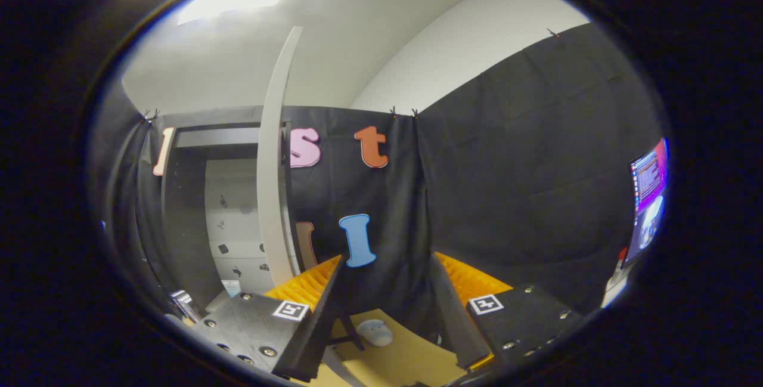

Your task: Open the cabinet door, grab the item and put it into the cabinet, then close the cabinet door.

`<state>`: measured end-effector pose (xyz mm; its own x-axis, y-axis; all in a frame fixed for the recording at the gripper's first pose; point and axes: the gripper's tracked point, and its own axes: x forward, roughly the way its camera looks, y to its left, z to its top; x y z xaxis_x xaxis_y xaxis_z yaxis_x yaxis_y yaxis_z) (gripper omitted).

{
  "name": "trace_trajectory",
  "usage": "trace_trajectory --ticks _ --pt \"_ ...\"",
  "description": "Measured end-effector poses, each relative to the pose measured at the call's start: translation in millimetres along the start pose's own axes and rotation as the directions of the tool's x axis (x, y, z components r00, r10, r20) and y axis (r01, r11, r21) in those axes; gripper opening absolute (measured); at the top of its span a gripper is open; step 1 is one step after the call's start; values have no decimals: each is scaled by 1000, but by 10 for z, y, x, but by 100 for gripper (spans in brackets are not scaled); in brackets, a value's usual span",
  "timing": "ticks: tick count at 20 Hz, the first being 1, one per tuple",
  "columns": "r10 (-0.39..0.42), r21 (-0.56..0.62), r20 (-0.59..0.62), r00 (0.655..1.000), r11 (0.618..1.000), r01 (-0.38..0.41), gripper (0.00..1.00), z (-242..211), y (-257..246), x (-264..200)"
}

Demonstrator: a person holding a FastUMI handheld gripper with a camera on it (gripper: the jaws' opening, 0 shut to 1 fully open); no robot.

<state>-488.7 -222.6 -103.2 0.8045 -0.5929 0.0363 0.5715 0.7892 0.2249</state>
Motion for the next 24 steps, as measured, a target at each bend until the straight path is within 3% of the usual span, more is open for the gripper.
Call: trace_trajectory --ticks 11,18,24 --pt "147 36 -91 985 989 -144 83 30 135 -79" --pt "316 122 -149 937 946 -300 80 19 175 -153" --pt "397 174 -173 902 913 -368 78 13 194 -154"
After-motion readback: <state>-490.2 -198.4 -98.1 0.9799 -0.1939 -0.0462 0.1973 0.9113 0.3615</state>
